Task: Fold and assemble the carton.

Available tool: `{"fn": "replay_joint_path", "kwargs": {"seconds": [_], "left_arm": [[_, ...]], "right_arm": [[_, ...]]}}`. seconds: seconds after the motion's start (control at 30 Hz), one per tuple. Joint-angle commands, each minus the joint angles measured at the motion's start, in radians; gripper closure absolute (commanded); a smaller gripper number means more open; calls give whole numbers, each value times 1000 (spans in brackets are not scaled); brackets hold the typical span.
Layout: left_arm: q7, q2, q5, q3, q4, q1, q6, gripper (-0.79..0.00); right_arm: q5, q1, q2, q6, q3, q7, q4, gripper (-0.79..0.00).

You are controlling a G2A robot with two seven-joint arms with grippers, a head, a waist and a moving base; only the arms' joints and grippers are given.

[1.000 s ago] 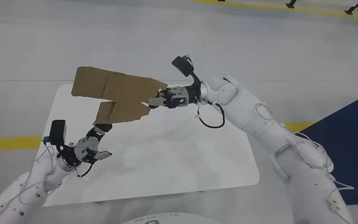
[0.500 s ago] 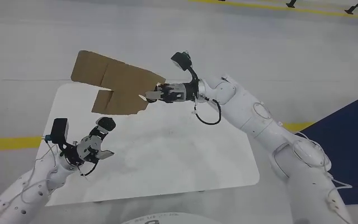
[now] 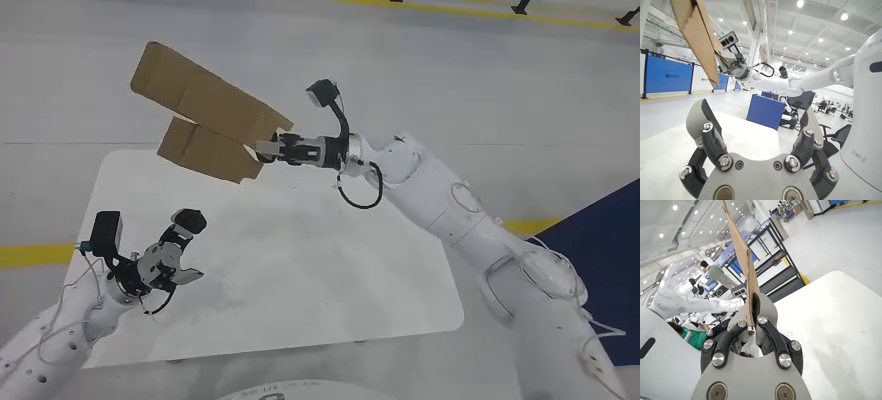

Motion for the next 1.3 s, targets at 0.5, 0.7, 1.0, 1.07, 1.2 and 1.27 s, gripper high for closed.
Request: {"fn": "replay_joint_path", "kwargs": {"seconds": [0.5, 0.7, 1.0, 1.07, 1.2, 1.27], "left_arm": [[-285, -42, -396, 86, 116, -121, 0, -785], [-315, -70, -462, 102, 171, -164, 0, -696], [-285, -100, -433, 73, 197, -164, 3, -215], [-280, -105, -422, 64, 203, -161, 0, -139], [-264, -112, -374, 39, 206, -152, 12, -43], [-257, -116, -360, 29, 207, -146, 14, -15]], "right_arm": [[-56, 17, -88, 63, -6, 59, 61, 0], [-121, 9, -111, 149, -19, 64, 29, 0], [-125, 3, -138, 153, -6, 115, 39, 0], [-121, 1, -141, 149, 3, 127, 46, 0], [-121, -5, -146, 141, 20, 144, 52, 0], [-124, -9, -148, 141, 28, 150, 54, 0]]}}
